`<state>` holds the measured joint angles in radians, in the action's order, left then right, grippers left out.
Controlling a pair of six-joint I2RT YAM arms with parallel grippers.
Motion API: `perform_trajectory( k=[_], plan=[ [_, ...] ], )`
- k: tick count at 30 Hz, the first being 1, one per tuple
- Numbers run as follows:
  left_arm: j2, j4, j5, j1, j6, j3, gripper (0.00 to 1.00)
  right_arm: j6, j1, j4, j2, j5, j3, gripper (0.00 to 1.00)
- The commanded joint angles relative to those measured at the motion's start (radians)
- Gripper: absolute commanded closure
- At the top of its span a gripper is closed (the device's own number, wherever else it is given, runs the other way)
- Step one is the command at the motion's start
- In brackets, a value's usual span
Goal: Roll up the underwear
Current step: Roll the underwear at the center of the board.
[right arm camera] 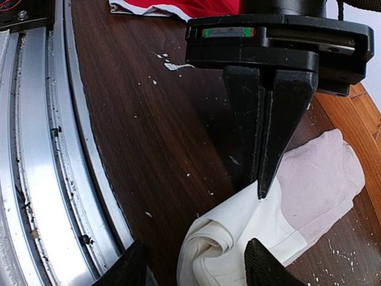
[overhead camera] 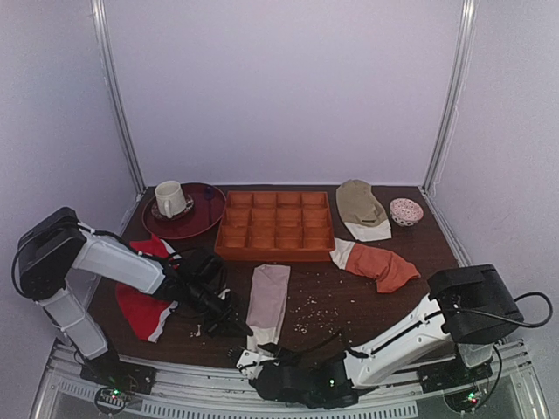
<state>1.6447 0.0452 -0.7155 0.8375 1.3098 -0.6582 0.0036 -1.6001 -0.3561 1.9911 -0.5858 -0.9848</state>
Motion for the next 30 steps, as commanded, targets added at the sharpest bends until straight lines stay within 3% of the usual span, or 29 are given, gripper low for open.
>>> perform_trajectory(
  k=[1,5,20,26,30],
  plan=[
    [-0.009,-0.036,-0.012,-0.009,0.006,0.015,1.0,0.043,0.016,0.0,0.028,-0.01,-0.027,0.46],
    [-0.008,-0.044,-0.012,-0.008,0.009,0.02,1.0,0.055,0.032,0.015,0.039,-0.013,-0.039,0.51],
    [0.009,-0.063,-0.019,-0.011,0.011,0.025,1.0,0.039,0.042,0.036,0.028,0.024,-0.04,0.99],
    [0.003,-0.04,-0.008,-0.02,-0.014,0.017,1.0,0.018,0.046,0.084,-0.013,0.089,-0.048,1.0],
    [-0.027,0.01,0.014,-0.025,-0.043,0.007,0.82,0.015,0.062,0.163,-0.058,0.163,-0.068,1.0]
  ],
)
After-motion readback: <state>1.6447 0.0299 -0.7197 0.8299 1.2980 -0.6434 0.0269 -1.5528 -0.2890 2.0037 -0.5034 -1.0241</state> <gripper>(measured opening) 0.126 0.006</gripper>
